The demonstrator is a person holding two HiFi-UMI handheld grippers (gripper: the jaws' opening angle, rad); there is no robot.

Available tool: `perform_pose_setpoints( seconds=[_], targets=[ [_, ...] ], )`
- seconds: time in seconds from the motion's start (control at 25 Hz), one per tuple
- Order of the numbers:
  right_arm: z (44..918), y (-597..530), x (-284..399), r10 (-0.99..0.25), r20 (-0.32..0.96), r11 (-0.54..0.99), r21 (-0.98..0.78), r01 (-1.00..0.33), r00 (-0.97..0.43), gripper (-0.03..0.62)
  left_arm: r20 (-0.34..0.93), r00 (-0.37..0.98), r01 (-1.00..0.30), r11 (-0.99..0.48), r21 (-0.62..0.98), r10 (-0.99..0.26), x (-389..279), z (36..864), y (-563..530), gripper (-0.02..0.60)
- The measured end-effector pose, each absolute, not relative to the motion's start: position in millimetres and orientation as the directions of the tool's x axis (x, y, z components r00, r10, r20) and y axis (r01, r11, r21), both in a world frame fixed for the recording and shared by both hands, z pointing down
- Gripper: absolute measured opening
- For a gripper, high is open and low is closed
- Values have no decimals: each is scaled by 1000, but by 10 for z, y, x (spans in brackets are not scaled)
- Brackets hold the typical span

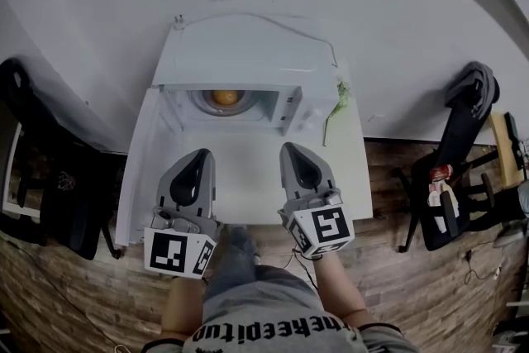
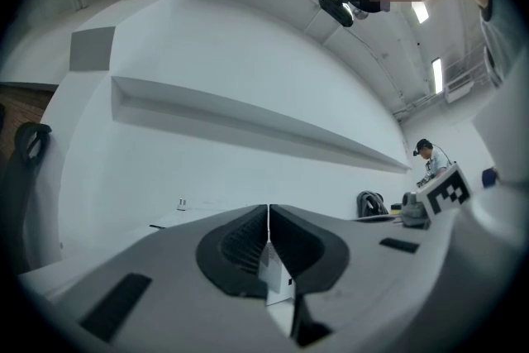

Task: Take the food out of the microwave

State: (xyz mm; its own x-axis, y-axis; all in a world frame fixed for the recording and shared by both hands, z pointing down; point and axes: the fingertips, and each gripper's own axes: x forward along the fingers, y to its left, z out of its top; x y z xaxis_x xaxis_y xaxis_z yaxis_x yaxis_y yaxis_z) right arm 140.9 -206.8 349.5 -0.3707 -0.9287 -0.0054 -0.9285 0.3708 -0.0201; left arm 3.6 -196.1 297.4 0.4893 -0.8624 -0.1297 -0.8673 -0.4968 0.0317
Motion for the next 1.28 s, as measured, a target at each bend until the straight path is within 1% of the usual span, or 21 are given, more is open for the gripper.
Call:
perform_pose_setpoints(
  seconds=[0.2, 0.44, 0.72, 0.8, 0.96, 1.12, 1.28],
  targets=[
    [3728, -2418, 1257, -914, 32, 404, -34, -914, -405, 6, -117, 491, -867, -498, 37, -863, 30, 3085, -2201, 9],
    [4064, -2795, 1090, -893, 89, 437, -69, -897, -442, 6, -73, 487, -869, -491, 58, -870, -6, 3286, -2443, 9],
    [4524, -3148, 1000, -871, 181, 432, -160, -887, -457, 8, -43, 486, -869, -488, 84, -873, -17, 3463, -2645, 9],
    [4657, -3251, 988, -868, 198, 426, -177, -887, -456, 26, -39, 486, -869, -488, 89, -873, -26, 3501, -2704, 9],
    [4868, -3433, 956, -862, 213, 431, -170, -886, -461, 37, -33, 485, -869, -486, 96, -874, -32, 3551, -2815, 9],
    [5034, -3571, 870, -847, 242, 443, -170, -880, -473, 65, -25, 474, -876, -474, 89, -880, -61, 3600, -2903, 9],
    [5192, -3675, 769, -828, 285, 453, -166, -876, -483, 126, -14, 463, -882, -462, 88, -886, -102, 3655, -2959, 9]
  ],
)
